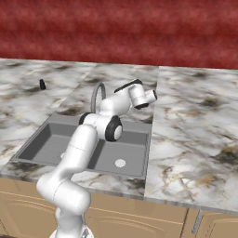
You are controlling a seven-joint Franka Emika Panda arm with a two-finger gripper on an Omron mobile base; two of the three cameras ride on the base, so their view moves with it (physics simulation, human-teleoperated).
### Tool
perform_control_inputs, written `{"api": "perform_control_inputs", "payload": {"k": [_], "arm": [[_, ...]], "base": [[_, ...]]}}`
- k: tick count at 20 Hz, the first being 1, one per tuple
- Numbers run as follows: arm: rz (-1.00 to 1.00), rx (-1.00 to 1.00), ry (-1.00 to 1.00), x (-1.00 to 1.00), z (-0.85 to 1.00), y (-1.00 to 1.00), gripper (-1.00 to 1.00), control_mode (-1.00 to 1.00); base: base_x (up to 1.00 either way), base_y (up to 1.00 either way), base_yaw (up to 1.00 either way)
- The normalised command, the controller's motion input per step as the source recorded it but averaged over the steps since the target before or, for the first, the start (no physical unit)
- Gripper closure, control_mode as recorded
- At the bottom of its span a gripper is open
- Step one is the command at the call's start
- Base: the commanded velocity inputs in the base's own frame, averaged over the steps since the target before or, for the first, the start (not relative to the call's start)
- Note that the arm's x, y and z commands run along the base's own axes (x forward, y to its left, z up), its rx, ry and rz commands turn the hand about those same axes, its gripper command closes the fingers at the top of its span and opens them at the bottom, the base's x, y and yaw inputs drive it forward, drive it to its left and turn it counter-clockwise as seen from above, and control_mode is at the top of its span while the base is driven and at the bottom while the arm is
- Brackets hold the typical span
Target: Turn on the sink faucet. Then move the lemon wedge from the counter to the sink. Turn off the sink. Move the vegetable from the sink to the pot next to the stove. Finally move the pot to the front left burner.
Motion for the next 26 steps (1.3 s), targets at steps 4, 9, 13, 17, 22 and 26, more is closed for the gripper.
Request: {"api": "perform_control_inputs", "payload": {"k": [4,9,13,17,22,26], "arm": [[0.05,0.0,0.0,0.0,0.0,0.24,-1.0,-1.0],[0.04,0.0,0.0,0.0,0.0,0.26,-1.0,-1.0],[0.04,0.0,0.0,0.0,0.0,0.29,-1.0,-1.0],[0.03,-0.02,0.0,0.0,0.04,0.47,-1.0,-1.0],[0.02,-0.04,0.0,0.0,0.06,0.58,-1.0,-1.0],[0.01,-0.06,0.0,0.0,0.05,0.64,-1.0,-1.0]], "base": [[0.0,0.0,0.0],[0.0,0.0,0.0],[0.0,0.0,0.0],[0.0,0.0,0.0],[0.0,0.0,0.0],[0.0,0.0,0.0]]}}
